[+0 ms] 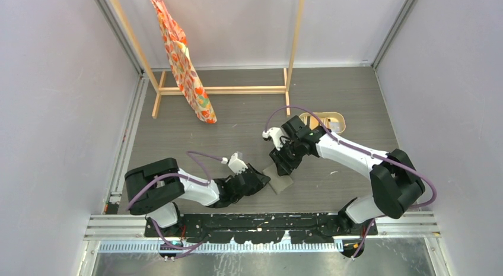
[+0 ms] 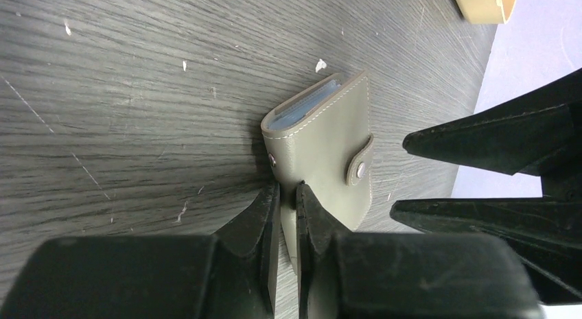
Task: Put the credit cards into the card holder
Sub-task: Open the card holder at the center of the board.
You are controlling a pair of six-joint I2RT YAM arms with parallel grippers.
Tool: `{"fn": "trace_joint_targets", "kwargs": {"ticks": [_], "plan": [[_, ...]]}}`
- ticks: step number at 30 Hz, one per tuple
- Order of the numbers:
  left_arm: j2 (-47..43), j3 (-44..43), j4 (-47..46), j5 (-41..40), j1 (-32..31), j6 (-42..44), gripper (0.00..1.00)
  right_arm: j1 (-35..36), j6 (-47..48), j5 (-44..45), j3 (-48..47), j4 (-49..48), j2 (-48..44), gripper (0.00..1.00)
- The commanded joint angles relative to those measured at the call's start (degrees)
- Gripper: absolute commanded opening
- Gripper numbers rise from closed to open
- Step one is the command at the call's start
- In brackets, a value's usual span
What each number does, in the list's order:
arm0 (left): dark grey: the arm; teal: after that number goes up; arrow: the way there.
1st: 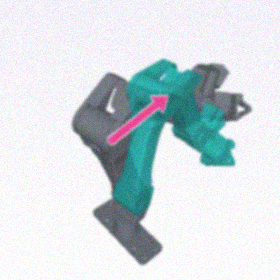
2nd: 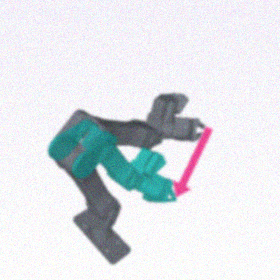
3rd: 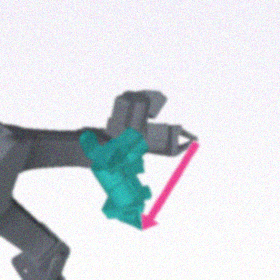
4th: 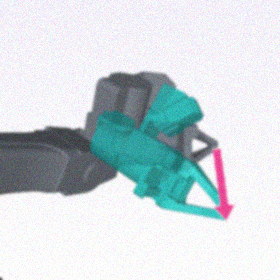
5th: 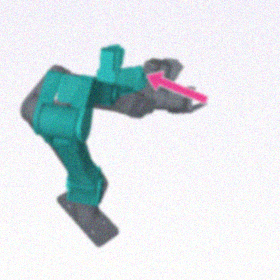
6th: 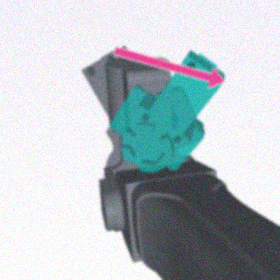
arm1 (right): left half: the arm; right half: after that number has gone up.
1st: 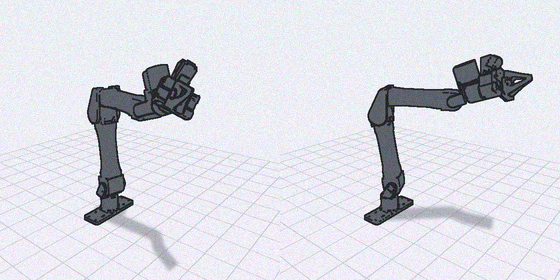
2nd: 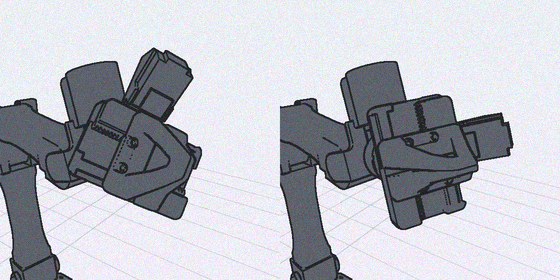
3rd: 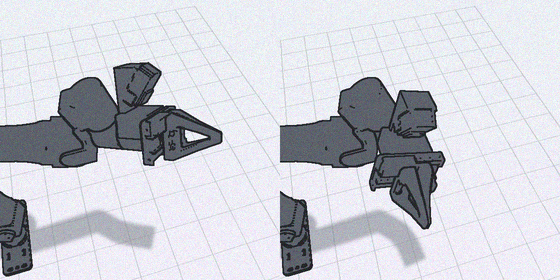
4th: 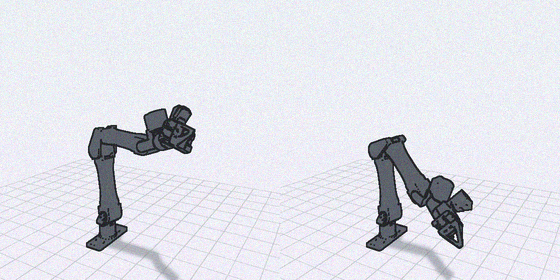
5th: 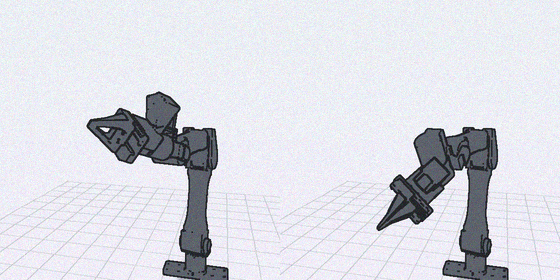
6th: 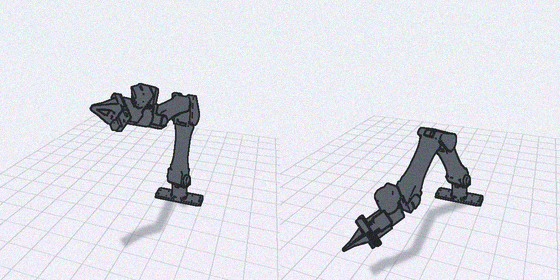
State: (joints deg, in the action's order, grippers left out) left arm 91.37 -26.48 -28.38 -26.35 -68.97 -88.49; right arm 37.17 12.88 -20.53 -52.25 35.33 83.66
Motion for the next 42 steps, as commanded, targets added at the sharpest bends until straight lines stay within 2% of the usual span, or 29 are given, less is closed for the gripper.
{"fn": "trace_joint_targets", "kwargs": {"ticks": [1,28,31,42], "plan": [[-1.46,-1.55,3.05,-3.69,-1.1,-0.97,0.0,1.92,0.16,0.85,-2.03,-0.55,1.13,0.48],[-3.06,-3.8,4.47,-6.17,-4.01,-0.29,0.0,8.2,0.36,11.2,-2.23,-2.1,7.19,0.47],[-3.53,-4.01,5.49,-6.49,-4.22,0.01,0.0,8.31,0.47,11.88,-2.33,-2.11,7.42,0.44],[-2.69,-2.23,5.65,-7.94,-4.64,-1.09,0.0,7.44,1.06,11.21,-2.65,-1.19,4.75,0.21]]}}
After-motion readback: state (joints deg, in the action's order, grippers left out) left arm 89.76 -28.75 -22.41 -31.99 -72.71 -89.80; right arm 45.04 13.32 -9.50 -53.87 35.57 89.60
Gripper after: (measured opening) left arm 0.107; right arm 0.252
